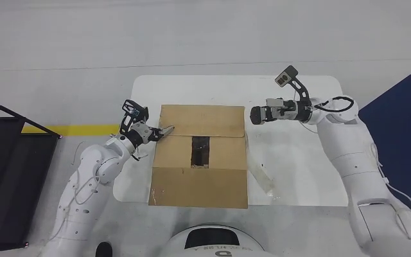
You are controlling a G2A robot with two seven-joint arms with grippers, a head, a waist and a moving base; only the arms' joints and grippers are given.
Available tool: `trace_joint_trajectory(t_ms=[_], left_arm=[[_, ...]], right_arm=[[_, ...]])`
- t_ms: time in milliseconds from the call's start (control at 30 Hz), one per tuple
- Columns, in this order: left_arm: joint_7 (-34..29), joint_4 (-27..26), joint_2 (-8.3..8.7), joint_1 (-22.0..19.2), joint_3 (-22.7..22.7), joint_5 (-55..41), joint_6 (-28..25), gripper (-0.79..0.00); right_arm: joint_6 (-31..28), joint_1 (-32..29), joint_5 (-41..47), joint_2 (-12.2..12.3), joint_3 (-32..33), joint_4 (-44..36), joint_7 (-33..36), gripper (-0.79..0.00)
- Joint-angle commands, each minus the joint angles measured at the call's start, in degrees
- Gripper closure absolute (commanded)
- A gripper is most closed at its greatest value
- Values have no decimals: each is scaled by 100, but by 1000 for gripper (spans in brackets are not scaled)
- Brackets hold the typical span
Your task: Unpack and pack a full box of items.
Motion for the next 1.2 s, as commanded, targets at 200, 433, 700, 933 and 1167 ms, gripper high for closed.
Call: trace_joint_trajectory(t_ms=[200, 433, 700, 933, 1167], left_arm=[[0, 0, 0, 0, 0, 0, 0, -785], [0, 0, 0, 0, 0, 0, 0, -785], [0, 0, 0, 0, 0, 0, 0, -785], [0, 0, 0, 0, 0, 0, 0, -785], [0, 0, 0, 0, 0, 0, 0, -785]], right_arm=[[612, -851, -1300, 590, -552, -1619, 1, -785], [378, -1565, -860, 1178, -251, -2427, 1, -785], [341, -2042, -615, 1666, -338, -2820, 1, -785], [600, -1749, -181, 1794, -1013, -2718, 1, -785], [569, -1451, -52, 1800, -1538, -2387, 1, -785]])
